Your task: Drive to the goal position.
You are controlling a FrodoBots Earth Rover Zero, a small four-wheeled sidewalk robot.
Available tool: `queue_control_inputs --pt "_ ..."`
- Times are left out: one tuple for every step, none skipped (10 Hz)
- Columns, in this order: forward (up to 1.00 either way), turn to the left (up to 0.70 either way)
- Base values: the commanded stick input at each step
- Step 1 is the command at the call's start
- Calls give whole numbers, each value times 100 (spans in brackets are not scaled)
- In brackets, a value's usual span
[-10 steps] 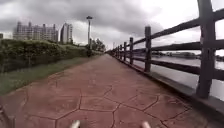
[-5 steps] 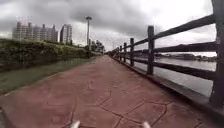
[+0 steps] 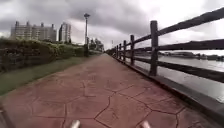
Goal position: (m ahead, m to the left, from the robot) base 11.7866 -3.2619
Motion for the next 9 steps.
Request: queue_control_inputs --pt "50 0" --pt "50 0" --pt "50 0" --pt "50 0" --pt "50 0" --pt "50 0" --pt "50 0" --pt "50 0" --pt "50 0"
